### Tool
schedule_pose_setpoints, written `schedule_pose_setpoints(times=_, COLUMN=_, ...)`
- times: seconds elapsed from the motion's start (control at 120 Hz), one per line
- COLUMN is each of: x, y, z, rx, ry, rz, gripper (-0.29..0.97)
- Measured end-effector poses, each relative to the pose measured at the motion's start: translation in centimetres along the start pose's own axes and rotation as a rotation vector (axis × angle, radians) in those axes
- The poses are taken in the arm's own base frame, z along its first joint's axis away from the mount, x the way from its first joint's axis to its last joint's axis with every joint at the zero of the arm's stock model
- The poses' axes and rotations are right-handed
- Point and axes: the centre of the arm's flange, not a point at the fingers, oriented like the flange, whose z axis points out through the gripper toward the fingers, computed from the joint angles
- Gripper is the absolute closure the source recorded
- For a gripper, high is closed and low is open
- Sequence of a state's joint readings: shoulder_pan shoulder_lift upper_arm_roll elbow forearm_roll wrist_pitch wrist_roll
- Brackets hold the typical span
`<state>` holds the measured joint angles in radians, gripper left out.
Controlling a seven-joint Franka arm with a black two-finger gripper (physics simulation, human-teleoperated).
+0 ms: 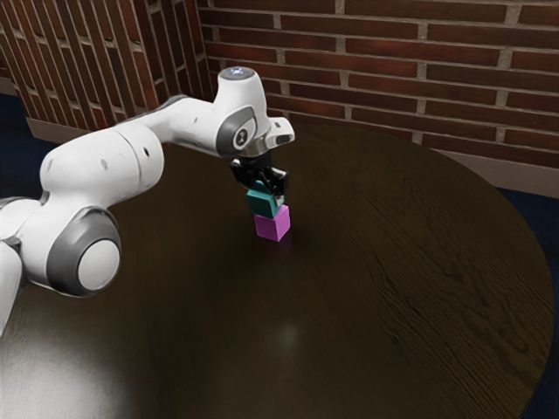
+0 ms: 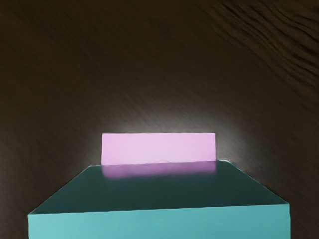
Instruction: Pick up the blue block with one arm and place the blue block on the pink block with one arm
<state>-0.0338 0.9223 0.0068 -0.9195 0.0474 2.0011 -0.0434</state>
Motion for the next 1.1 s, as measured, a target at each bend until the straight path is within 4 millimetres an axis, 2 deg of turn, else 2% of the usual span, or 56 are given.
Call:
schedule_pose_setpoints(times=0.2, x=0.1, y=0.1, z=0.2, rx=-0.015, ry=0.01, rz=-0.005, gripper=0.11)
schedule_pose_setpoints(times=0.442, x=0.2, y=-1.0, z=-0.6, rx=0.001, ry=0.014, rz=-0.013, gripper=0.03)
schedule_pose_setpoints(times=0.5, x=0.4, y=-0.9, z=-3.0, rx=0.001, ry=0.035, rz=-0.01, gripper=0.03)
schedule_pose_setpoints(times=0.575, x=0.3, y=-0.5, z=-9.5, rx=-0.009, ry=0.086, rz=-0.003, gripper=0.02)
schedule_pose_setpoints(times=0.608, x=-0.5, y=-0.5, z=-11.1, rx=-0.011, ry=0.073, rz=0.0, gripper=0.02)
schedule_pose_setpoints(times=0.642, x=-1.7, y=-0.7, z=-11.8, rx=-0.011, ry=0.045, rz=0.0, gripper=0.01)
schedule_pose_setpoints(times=0.783, x=-8.0, y=-1.3, z=-10.3, rx=-0.013, ry=-0.109, rz=0.0, gripper=0.01)
schedule_pose_setpoints(times=0.842, x=-11.2, y=-0.8, z=-11.3, rx=-0.022, ry=-0.146, rz=0.011, gripper=0.0)
schedule_pose_setpoints(times=0.908, x=-13.7, y=0.0, z=-12.4, rx=-0.029, ry=-0.166, rz=0.029, gripper=0.0)
schedule_pose_setpoints(times=0.992, x=-15.1, y=0.6, z=-12.8, rx=-0.03, ry=-0.186, rz=0.042, gripper=0.0)
schedule_pose_setpoints(times=1.1, x=-15.7, y=0.9, z=-12.3, rx=-0.031, ry=-0.208, rz=0.053, gripper=0.0)
